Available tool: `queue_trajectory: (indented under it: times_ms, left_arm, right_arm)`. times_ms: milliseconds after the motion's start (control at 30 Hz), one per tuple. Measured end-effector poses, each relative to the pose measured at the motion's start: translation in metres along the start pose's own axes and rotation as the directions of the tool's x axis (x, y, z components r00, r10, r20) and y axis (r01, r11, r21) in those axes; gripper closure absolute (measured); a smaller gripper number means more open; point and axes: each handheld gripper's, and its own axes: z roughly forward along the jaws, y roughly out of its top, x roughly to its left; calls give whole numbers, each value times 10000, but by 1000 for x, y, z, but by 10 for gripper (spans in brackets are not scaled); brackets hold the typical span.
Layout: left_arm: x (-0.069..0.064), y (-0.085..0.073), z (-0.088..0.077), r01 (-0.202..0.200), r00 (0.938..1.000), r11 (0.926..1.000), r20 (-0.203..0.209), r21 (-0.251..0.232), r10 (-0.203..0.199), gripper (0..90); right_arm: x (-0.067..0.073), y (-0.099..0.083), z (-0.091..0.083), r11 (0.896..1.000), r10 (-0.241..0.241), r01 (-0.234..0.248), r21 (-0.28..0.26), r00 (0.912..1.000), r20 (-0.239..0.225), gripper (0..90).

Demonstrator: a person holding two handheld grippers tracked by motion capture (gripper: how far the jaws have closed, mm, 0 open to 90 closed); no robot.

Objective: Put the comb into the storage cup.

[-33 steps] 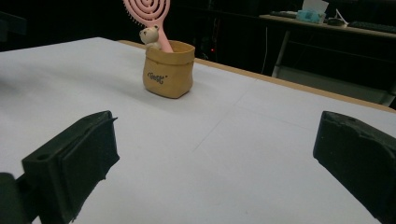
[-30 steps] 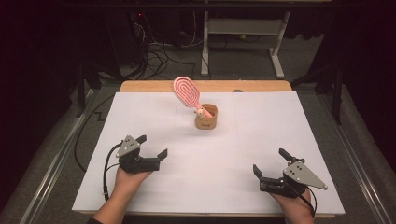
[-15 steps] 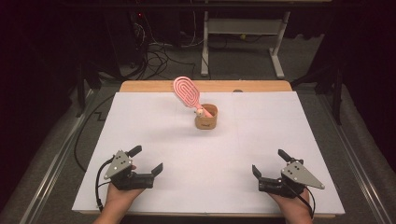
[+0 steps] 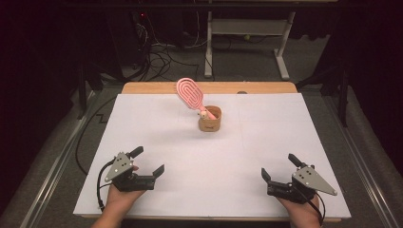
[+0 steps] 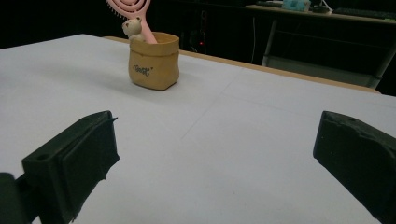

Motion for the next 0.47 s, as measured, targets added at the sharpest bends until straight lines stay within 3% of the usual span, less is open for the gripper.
queue_trajectory:
  times_ms: [467]
  left_arm:
    - [1,-1,-1,120,9999,9999,-17,-14,-120,0]
  right_arm:
    - [0,-1,4,9999,-109,111,82,9996,-251,4]
